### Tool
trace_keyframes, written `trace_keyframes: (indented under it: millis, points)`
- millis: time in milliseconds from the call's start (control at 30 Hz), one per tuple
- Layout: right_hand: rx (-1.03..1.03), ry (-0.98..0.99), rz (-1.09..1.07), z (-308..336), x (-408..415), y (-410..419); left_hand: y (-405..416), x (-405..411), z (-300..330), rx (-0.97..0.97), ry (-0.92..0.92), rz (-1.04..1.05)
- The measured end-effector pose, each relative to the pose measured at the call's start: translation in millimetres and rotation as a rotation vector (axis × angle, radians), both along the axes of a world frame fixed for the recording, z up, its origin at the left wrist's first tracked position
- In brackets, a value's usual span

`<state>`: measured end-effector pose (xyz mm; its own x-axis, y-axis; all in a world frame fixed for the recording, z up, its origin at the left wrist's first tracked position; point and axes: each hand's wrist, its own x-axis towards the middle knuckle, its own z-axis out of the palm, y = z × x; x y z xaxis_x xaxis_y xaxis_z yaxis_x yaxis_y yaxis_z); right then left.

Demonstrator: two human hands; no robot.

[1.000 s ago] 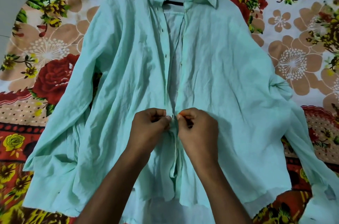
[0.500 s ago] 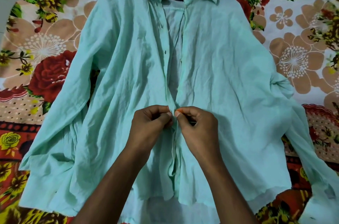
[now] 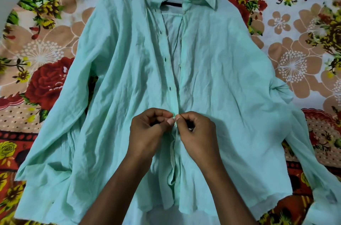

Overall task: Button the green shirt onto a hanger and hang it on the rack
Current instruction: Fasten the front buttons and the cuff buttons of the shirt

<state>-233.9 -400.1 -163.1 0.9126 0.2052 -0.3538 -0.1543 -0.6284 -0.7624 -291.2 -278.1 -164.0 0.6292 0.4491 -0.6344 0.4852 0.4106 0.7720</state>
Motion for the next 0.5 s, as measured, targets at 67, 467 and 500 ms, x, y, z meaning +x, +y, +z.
trace_keyframes:
  millis: [67, 467, 500]
  points:
    - [-0.095, -0.050, 0.079, -2.5, -0.1, 1.4, 0.4, 1.4, -1.0, -0.067, 0.040, 0.033]
    - [-0.188, -0.254, 0.107, -0.9, 43.8, 7.5, 16.8, 37.9, 10.7, 0.687, 0.071, -0.250]
    - [-0.161, -0.256, 0.104, -1.8, 48.6, 12.1, 16.9, 45.6, 9.2, 0.730, 0.041, -0.269]
